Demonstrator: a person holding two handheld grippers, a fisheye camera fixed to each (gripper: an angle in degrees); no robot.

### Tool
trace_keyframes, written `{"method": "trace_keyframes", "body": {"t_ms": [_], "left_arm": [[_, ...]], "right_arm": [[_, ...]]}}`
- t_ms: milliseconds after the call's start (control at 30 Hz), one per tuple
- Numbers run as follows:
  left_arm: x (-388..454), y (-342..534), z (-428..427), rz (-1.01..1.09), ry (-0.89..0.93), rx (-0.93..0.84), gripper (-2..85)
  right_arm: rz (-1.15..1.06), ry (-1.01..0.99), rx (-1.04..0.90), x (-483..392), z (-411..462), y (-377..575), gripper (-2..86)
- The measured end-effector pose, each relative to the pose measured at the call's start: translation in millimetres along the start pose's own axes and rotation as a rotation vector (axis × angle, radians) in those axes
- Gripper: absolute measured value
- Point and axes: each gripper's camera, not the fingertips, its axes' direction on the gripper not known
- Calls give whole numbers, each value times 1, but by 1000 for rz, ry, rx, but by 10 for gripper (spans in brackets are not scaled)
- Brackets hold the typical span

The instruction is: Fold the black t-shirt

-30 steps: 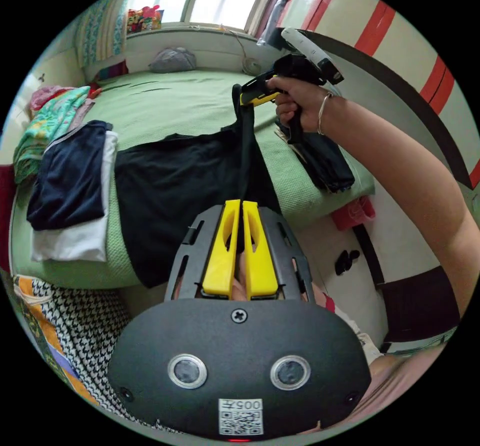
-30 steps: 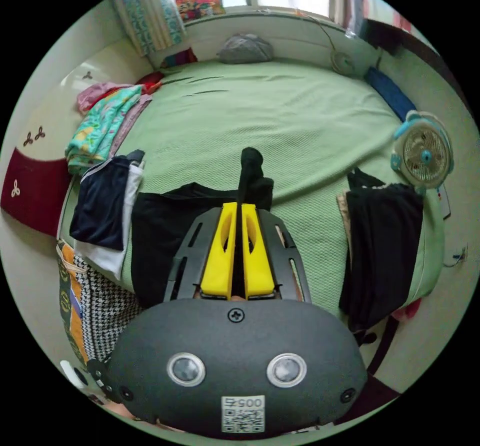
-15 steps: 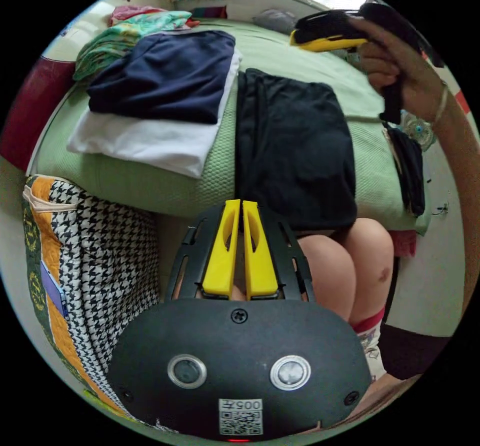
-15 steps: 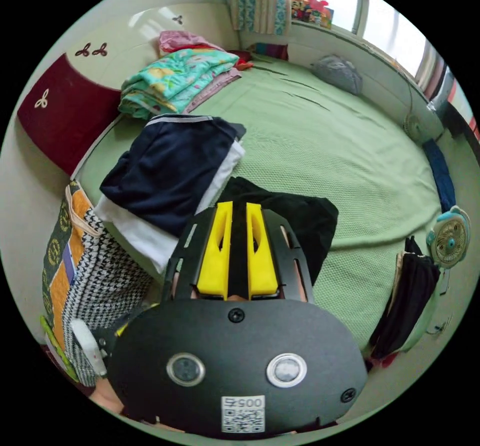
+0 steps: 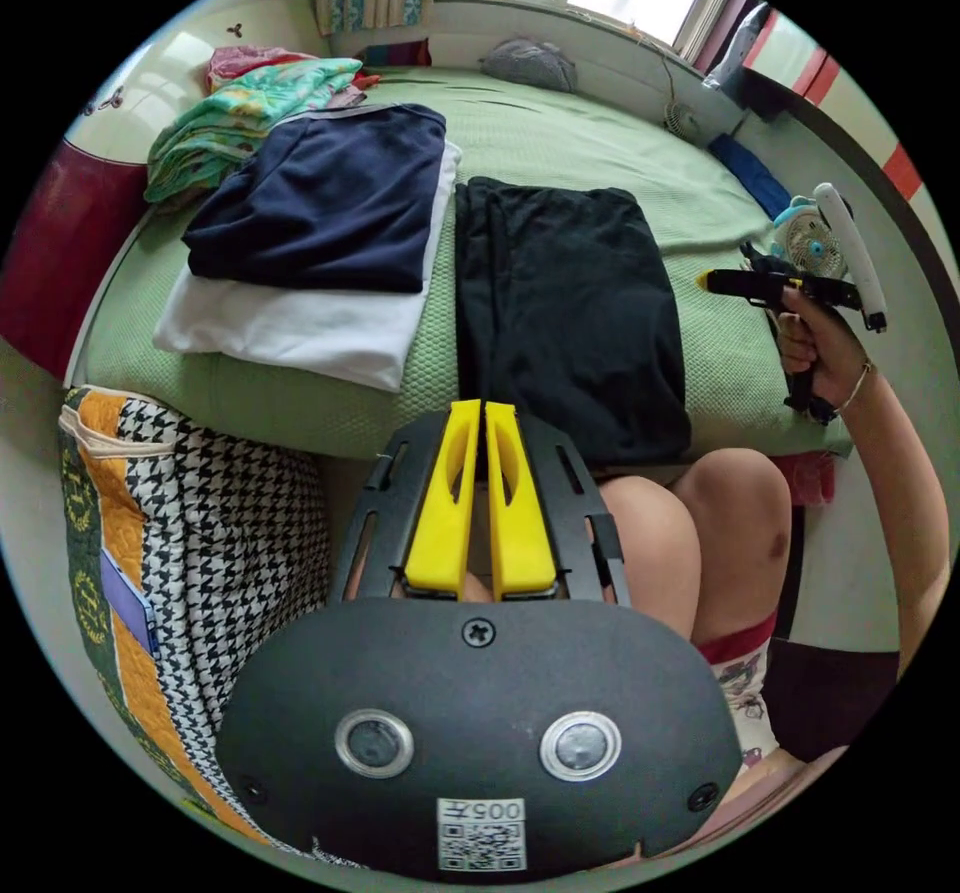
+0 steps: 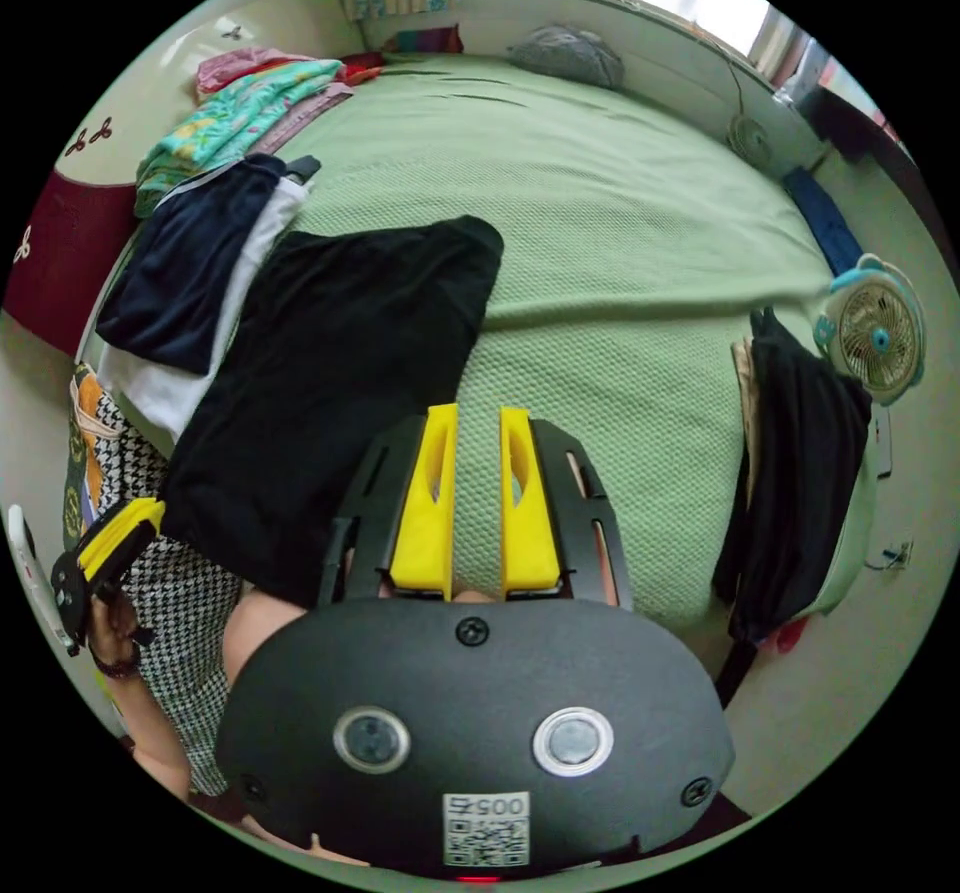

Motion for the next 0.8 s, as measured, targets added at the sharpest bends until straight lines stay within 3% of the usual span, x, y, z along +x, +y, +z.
{"method": "trace_keyframes", "body": {"t_ms": [233,500,600,800], "left_arm": [[-19,1,-7,-88,-137,-24,-5],[-30,-15,-9,-74,-38,-32,-7],[-26,-24,-11,-45,14,-19,-7],[-17,-45,-16,14,69,50,-7]], "right_arm": [[26,-94,45,9,9,-18,105],[59,-136,21,16,58,-85,115],[20,-168,-45,16,87,-95,99],[-62,-212,55,18,87,-92,15]]}}
